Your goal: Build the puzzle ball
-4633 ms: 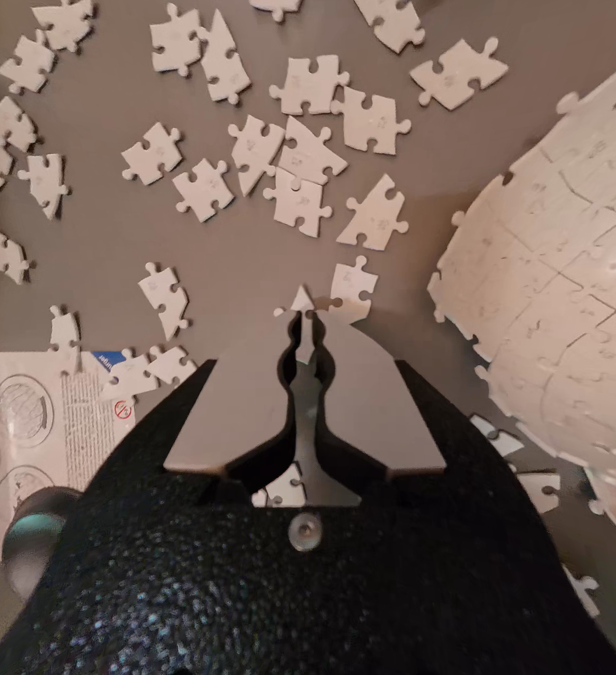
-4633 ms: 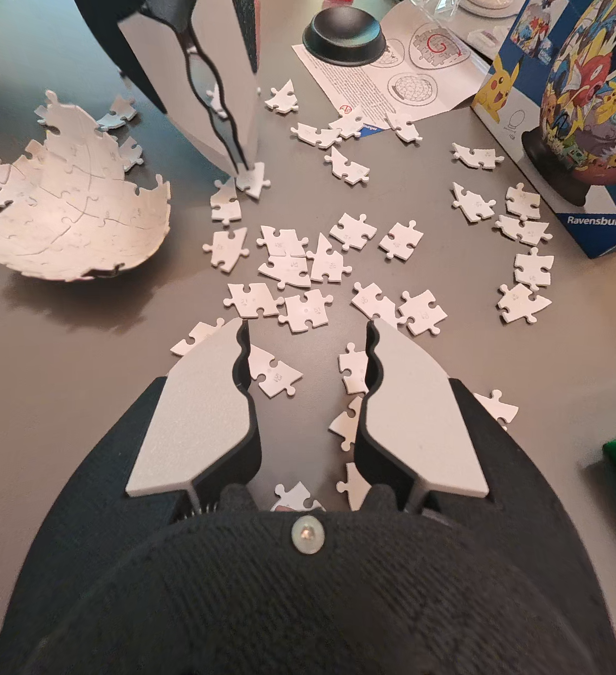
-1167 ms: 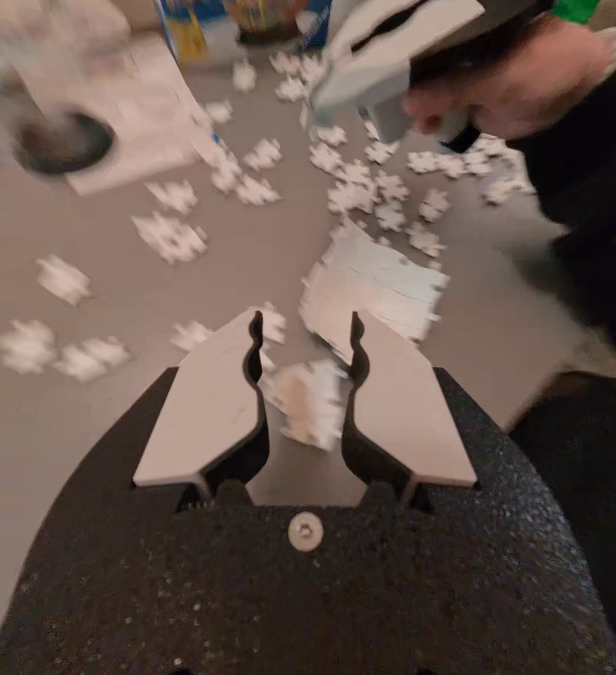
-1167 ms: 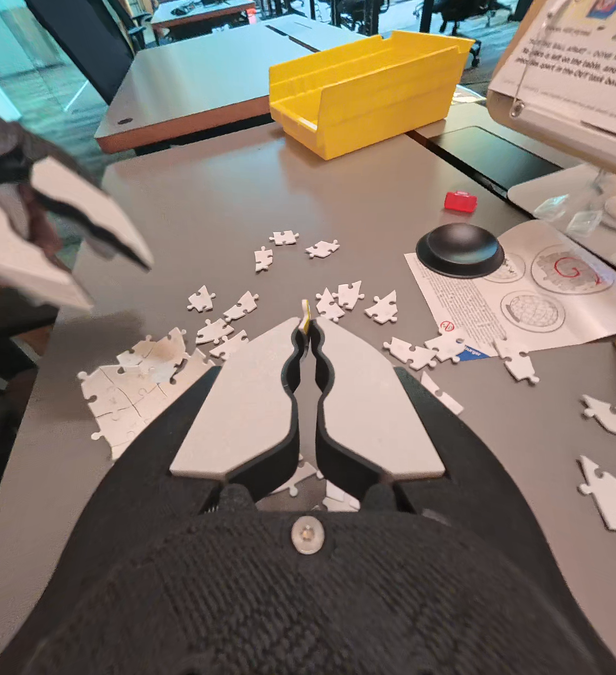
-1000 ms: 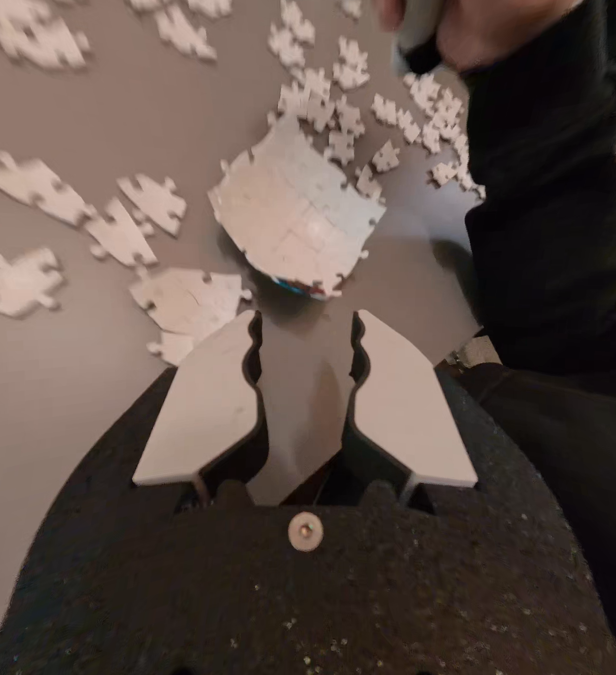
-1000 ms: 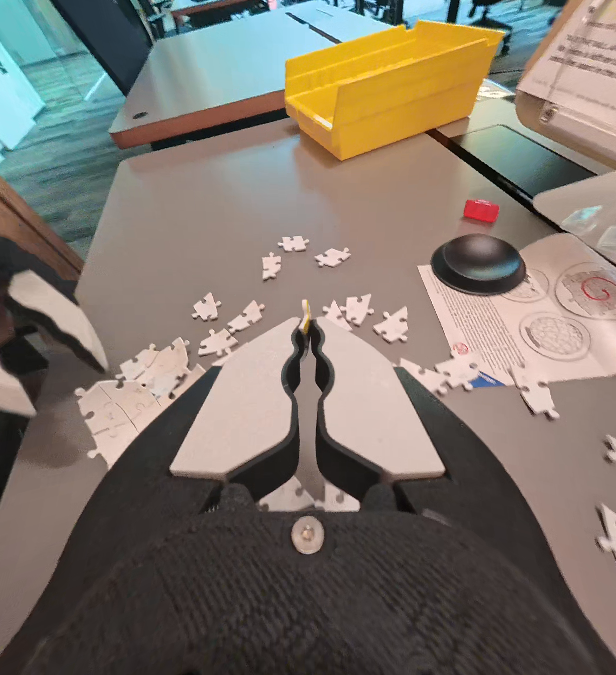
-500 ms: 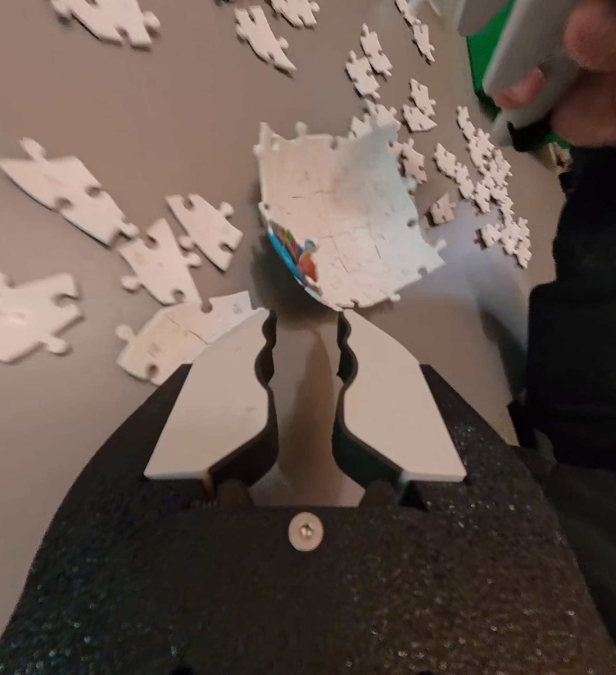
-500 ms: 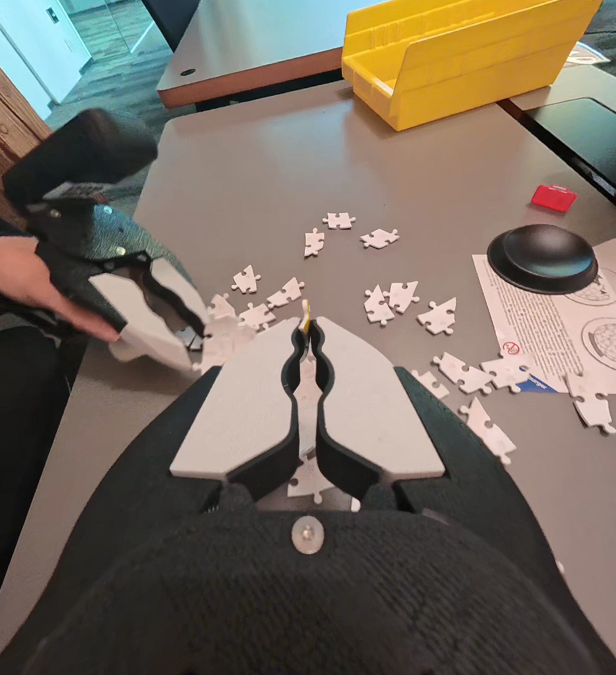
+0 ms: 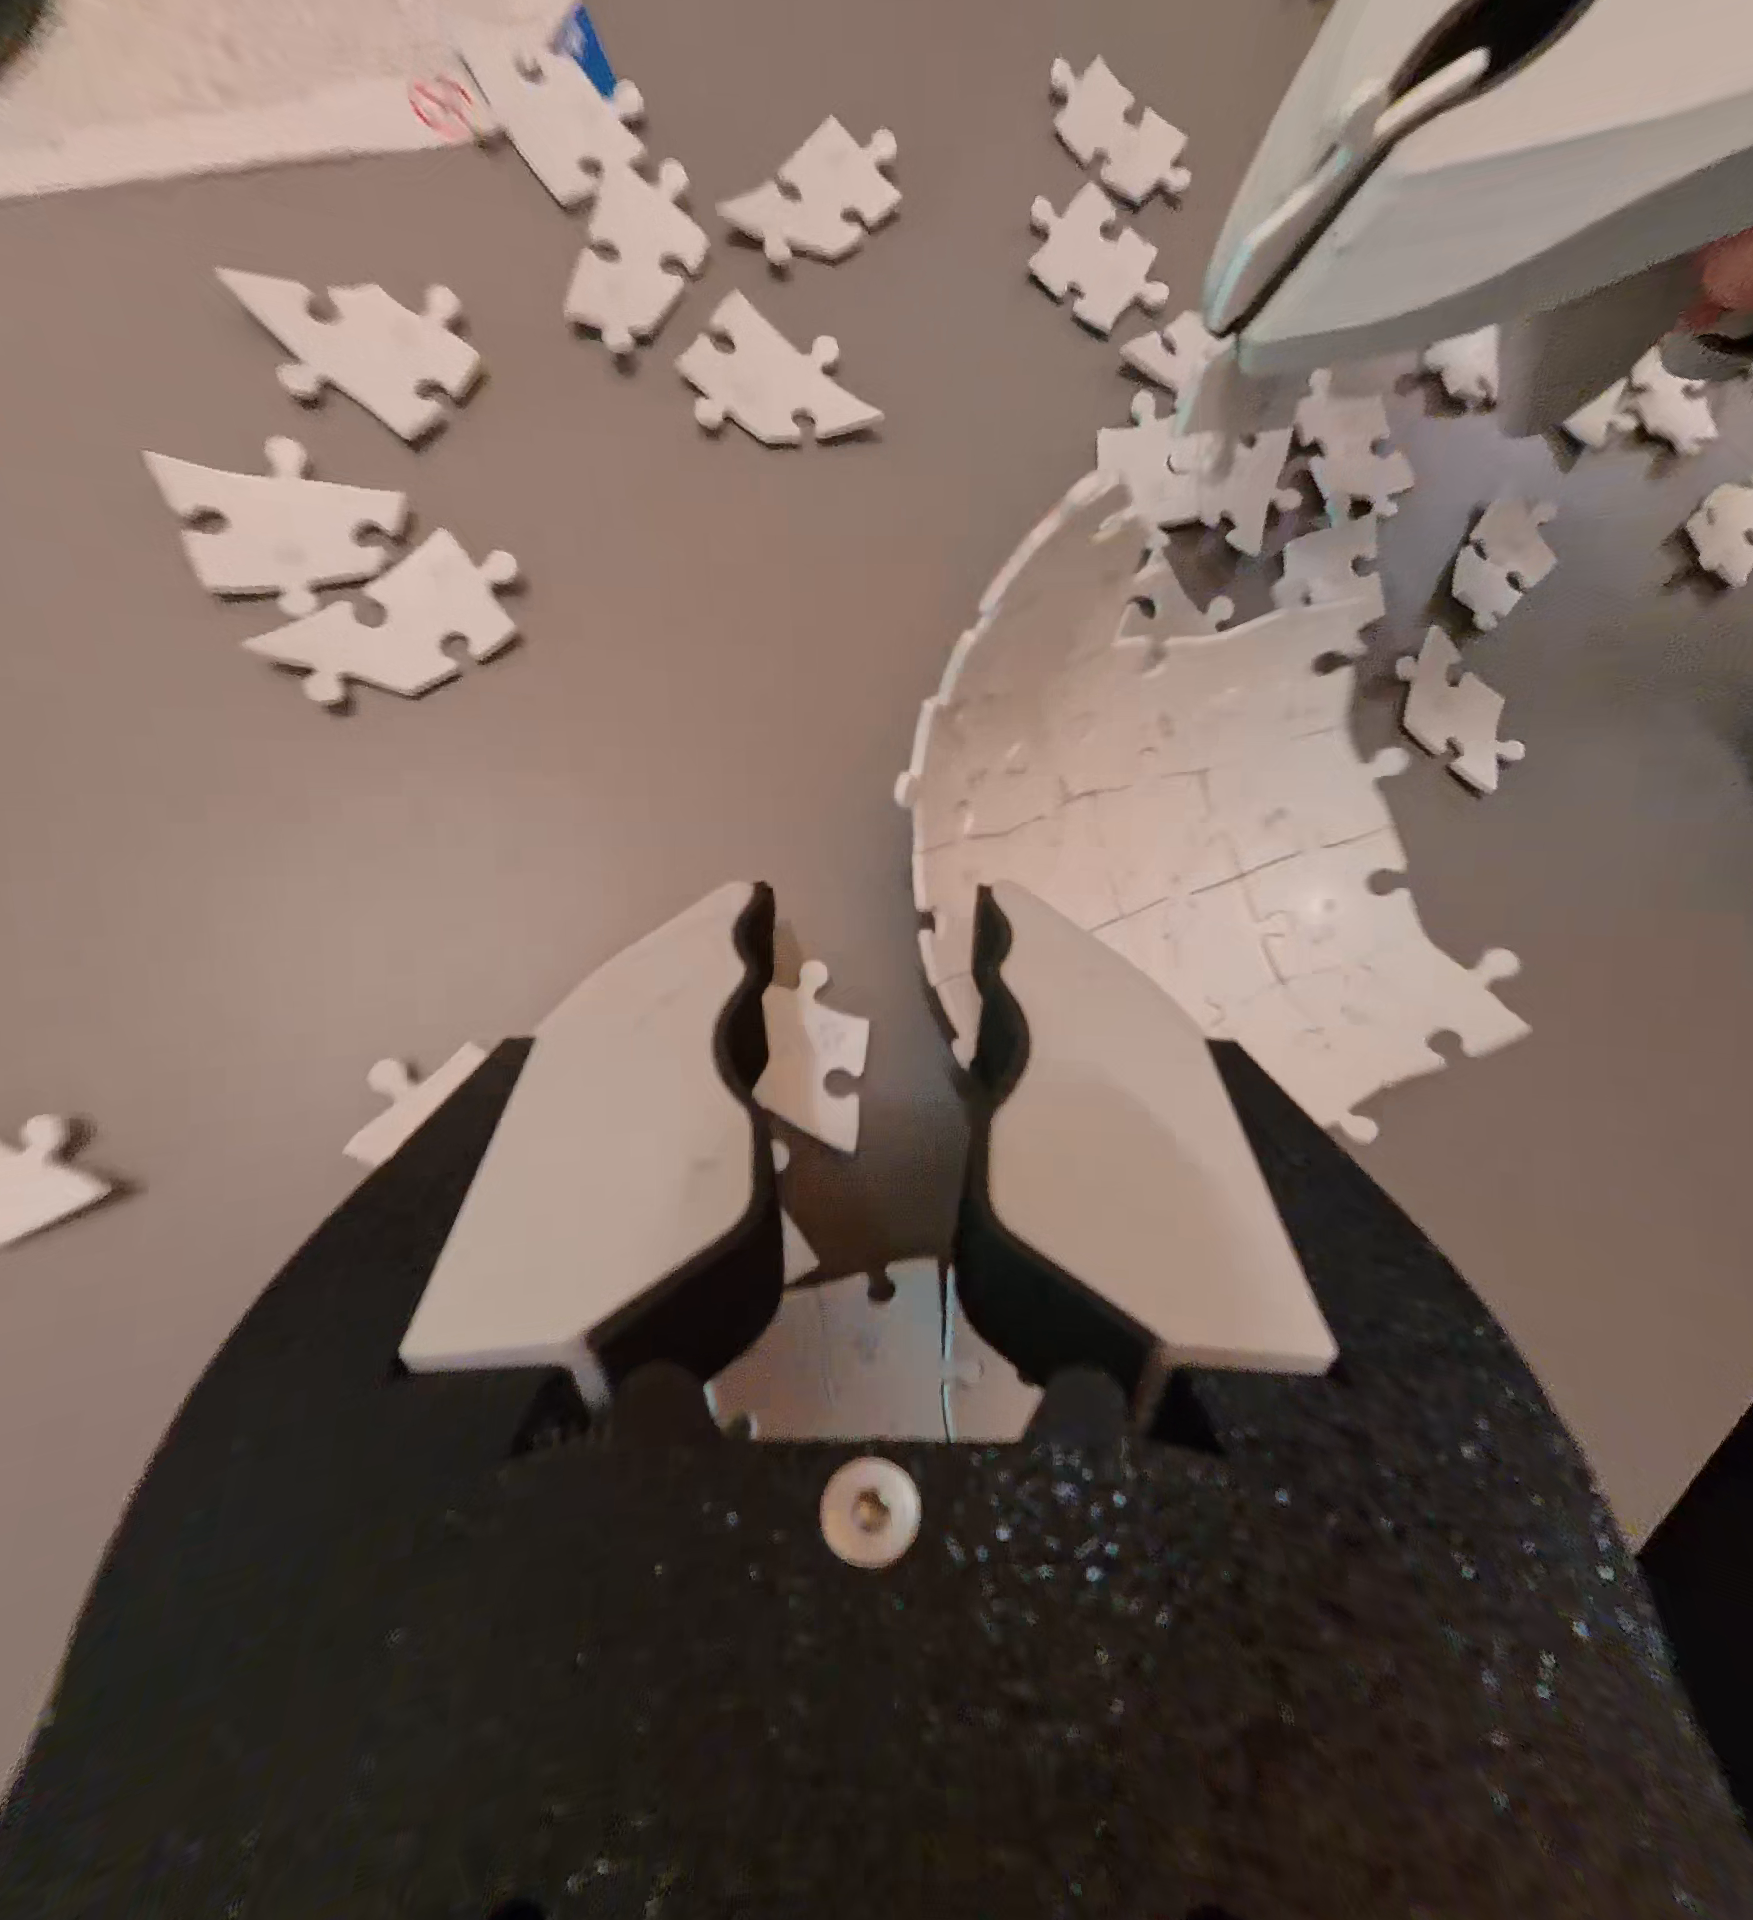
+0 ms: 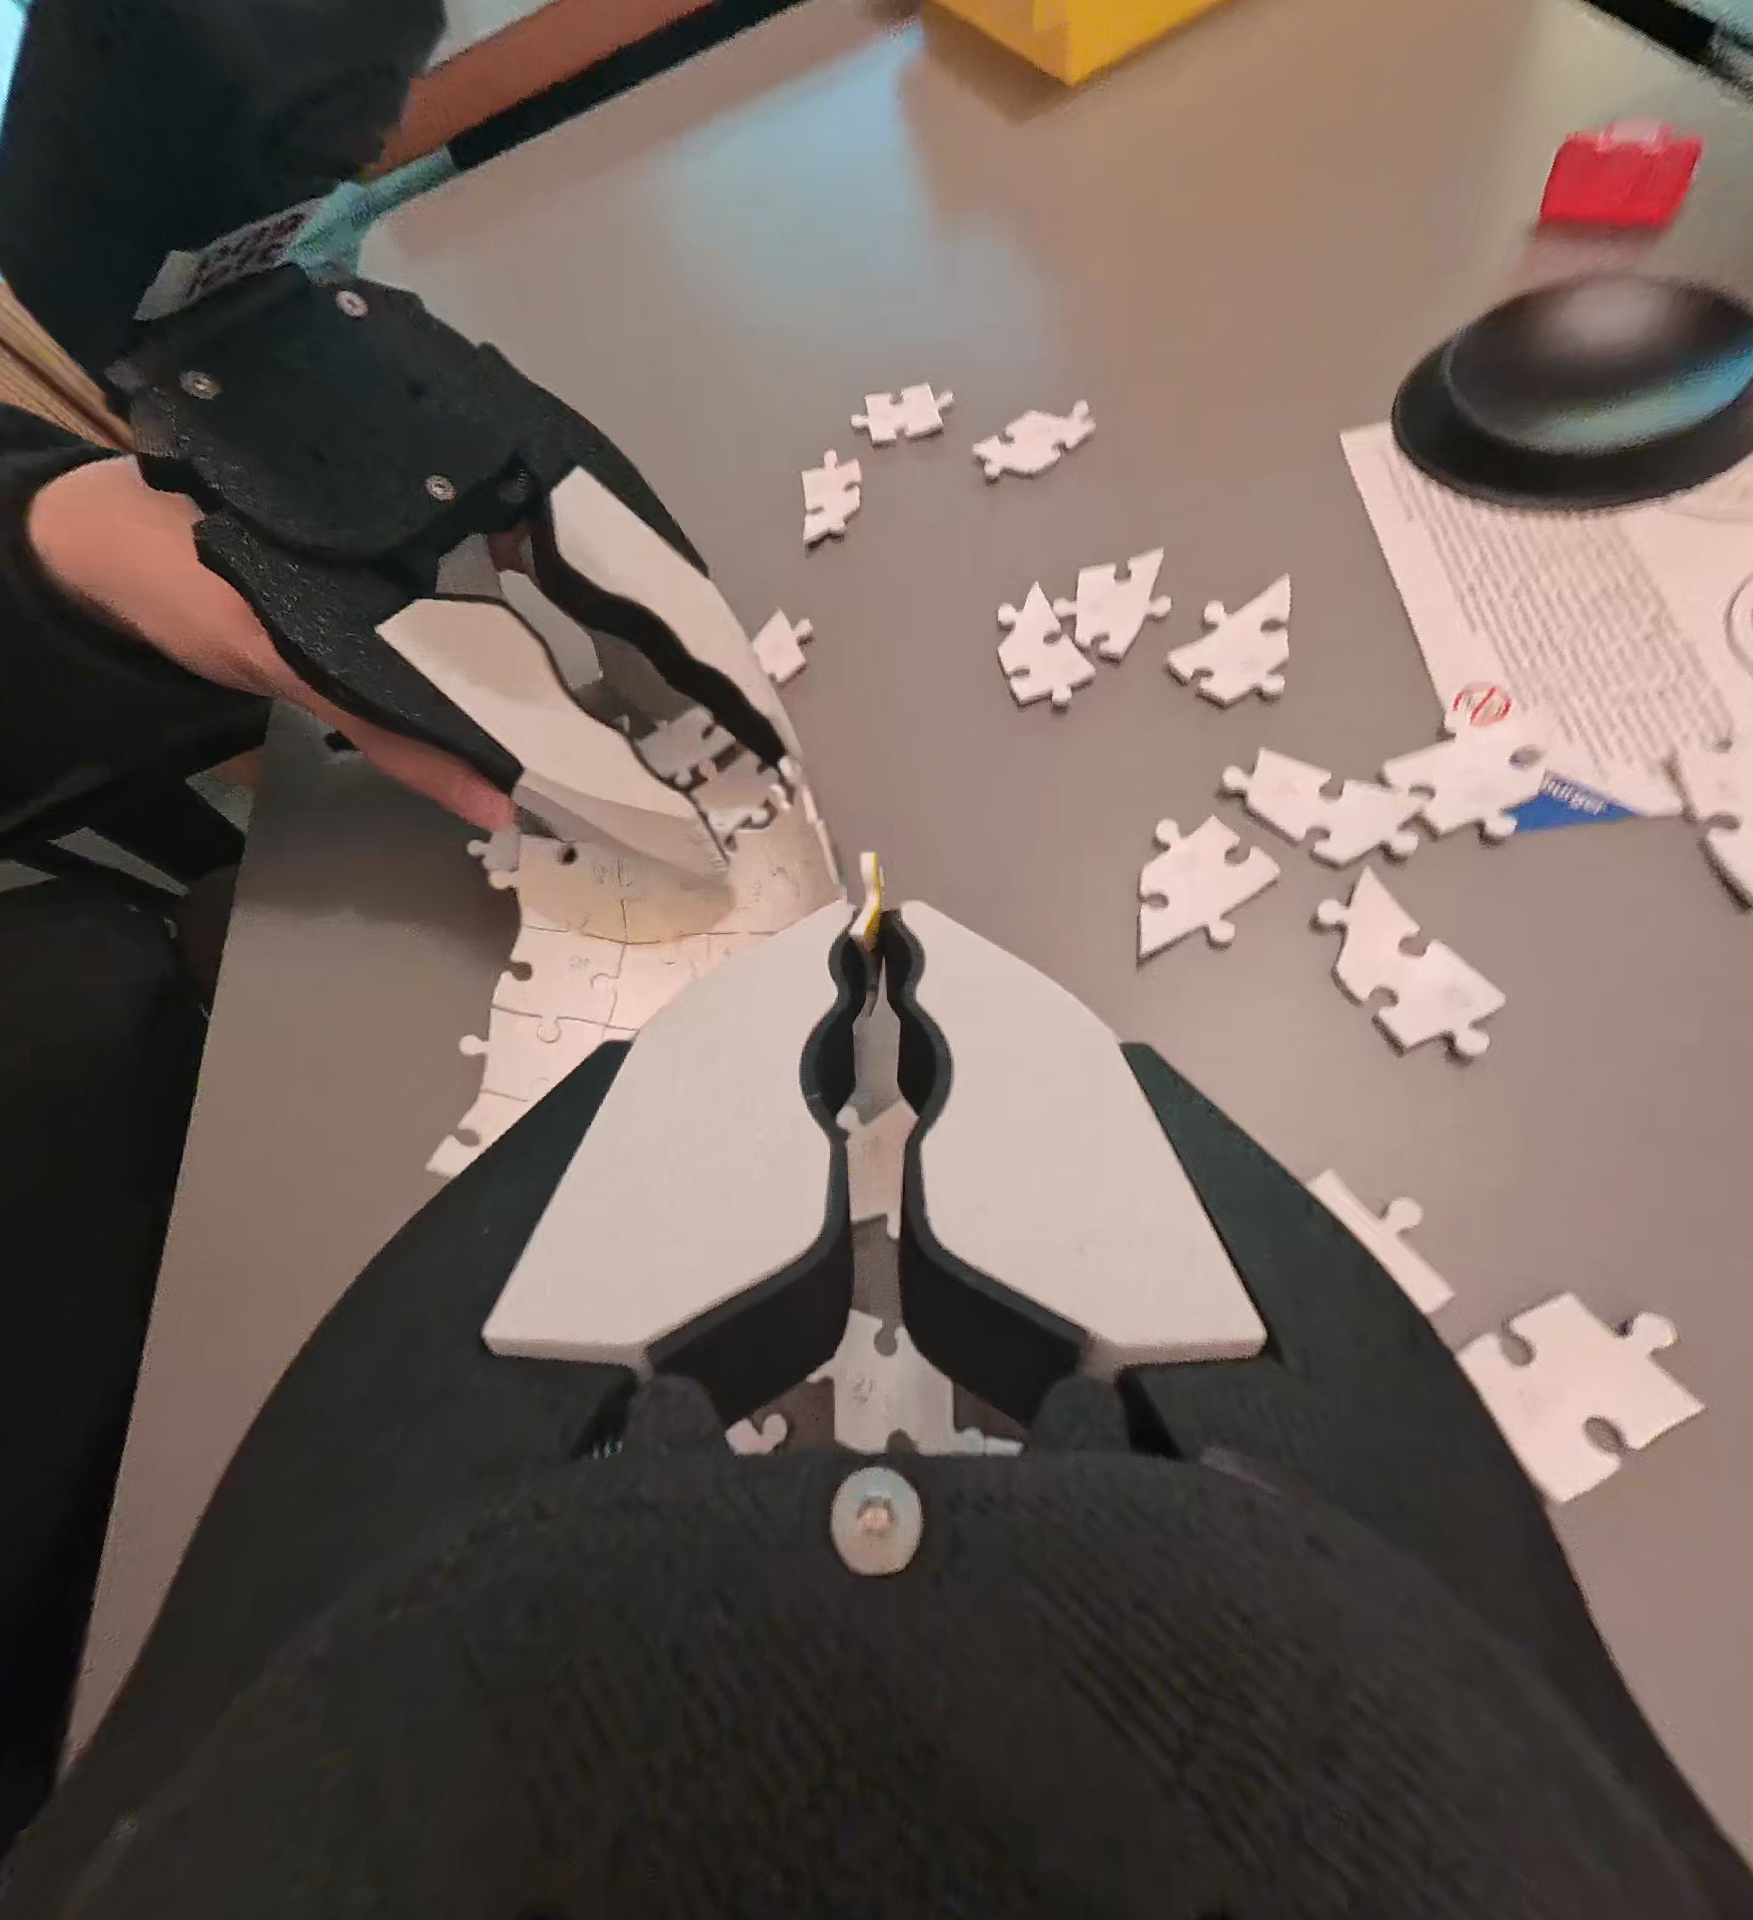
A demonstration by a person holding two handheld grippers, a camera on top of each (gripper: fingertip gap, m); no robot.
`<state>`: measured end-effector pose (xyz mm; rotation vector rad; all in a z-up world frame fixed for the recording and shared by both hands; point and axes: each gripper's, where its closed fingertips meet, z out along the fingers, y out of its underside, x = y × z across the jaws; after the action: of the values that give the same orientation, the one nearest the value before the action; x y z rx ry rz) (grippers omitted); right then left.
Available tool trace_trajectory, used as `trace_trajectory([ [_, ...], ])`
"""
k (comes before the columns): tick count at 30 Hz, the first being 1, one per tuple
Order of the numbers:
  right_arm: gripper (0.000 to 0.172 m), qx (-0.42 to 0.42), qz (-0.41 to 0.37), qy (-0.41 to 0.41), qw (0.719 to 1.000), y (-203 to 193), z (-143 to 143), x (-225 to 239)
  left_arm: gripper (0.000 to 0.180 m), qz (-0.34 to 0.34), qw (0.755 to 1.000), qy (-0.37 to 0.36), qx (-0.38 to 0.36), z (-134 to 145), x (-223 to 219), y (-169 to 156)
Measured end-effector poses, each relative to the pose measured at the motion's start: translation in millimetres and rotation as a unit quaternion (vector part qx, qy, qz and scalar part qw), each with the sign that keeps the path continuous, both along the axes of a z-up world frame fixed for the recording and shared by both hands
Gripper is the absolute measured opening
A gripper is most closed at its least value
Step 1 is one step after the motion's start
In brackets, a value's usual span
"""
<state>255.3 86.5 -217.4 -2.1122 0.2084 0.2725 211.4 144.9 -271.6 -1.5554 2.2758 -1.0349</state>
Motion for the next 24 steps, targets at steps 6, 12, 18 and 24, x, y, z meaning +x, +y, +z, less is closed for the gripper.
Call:
trace_trajectory([
  [6,0.002,0.0,0.012,0.01,1.0,-11,-9,-11,0.022,-0.014,1.0,0.018,0.011,-13,3,-9],
  [12,0.002,-0.025,0.044,0.033,0.998,-8,-19,-16,0.027,-0.039,0.999,0.032,0.003,-9,4,-13],
  [18,0.002,-0.024,0.051,0.049,0.997,0,-23,-18,0.027,-0.082,0.996,0.042,-0.012,0,12,-14],
  [24,0.002,-0.027,0.058,0.045,0.997,4,-28,-19,0.026,-0.176,0.984,0.034,-0.005,10,27,-28],
])
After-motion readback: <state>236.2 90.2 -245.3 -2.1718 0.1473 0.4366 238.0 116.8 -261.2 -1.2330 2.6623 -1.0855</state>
